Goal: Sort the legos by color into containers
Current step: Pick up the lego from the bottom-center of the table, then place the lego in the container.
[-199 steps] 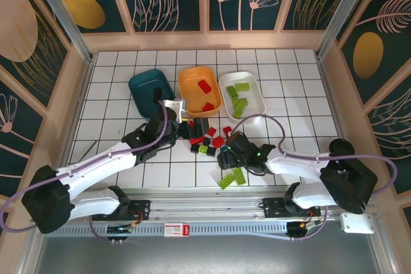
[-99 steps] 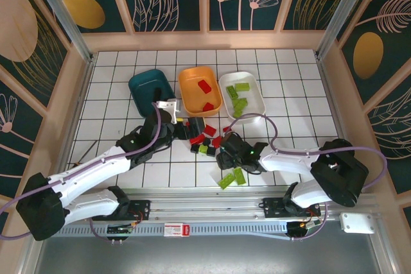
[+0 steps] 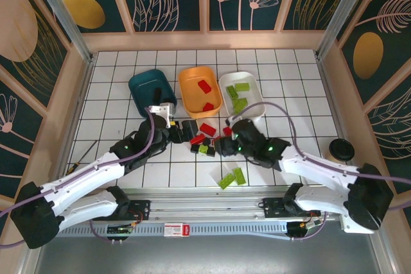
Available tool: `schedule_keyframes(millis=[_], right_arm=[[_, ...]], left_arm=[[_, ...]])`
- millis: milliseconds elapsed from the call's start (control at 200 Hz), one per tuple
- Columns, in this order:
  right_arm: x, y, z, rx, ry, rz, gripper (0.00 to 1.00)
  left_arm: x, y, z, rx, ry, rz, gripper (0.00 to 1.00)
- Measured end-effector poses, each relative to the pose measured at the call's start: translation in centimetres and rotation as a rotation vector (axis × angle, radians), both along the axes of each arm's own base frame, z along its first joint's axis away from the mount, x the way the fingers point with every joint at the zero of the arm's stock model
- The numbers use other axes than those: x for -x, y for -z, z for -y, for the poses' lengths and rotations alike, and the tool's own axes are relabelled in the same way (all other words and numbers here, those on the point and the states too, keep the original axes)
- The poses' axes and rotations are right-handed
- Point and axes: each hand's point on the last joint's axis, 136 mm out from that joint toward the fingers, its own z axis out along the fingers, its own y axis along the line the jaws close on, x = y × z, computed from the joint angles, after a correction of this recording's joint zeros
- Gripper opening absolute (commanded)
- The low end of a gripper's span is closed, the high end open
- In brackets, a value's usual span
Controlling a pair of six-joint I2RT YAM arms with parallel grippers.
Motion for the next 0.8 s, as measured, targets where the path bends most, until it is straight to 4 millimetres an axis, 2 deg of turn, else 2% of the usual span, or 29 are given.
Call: schedule_keyframes(millis=[85, 180, 280, 435, 510, 576, 621, 691, 801], right_arm=[[-3.7, -3.2, 1.7, -0.079, 0.103, 0.062, 0.40], [-8.1, -4.6, 4.1, -0.121, 0.220, 0.091, 0.40], [-12.4, -4.1, 6.3, -0.126, 0.319, 0.080, 0.40], [-17.3, -1.2, 7.5, -0.100, 0.388, 0.020, 0.44], [-18.9, 0.2, 8.0, -0.086, 0.415, -0.005, 0.53], [-19.9, 1.2, 8.5, -0.074, 0.436, -0.027, 0.72], [-20.5, 1.8, 8.8, -0.070, 0.448, -0.039, 0.79], [-21.3, 2.3, 8.9, -0.068, 0.459, -0.049, 0.85], [-21.6, 2.3, 8.9, -0.074, 0.466, -0.052, 0.87]], left_arm=[[0.2, 0.4, -0.2, -0.004, -0.002, -0.003, 0.98], [0.4, 1.3, -0.5, -0.016, -0.003, -0.019, 0.98], [0.6, 2.2, -0.7, -0.028, -0.005, -0.036, 0.98], [0.9, 2.8, -0.7, -0.035, 0.002, -0.048, 0.97], [1.0, 3.2, -0.7, -0.038, 0.009, -0.057, 0.94], [1.1, 3.7, -0.4, -0.046, 0.020, -0.071, 0.93], [1.2, 4.2, -0.2, -0.055, 0.027, -0.083, 0.93], [1.5, 5.1, 0.2, -0.077, 0.043, -0.102, 0.93], [2.3, 6.5, 1.1, -0.118, 0.080, -0.126, 0.92]])
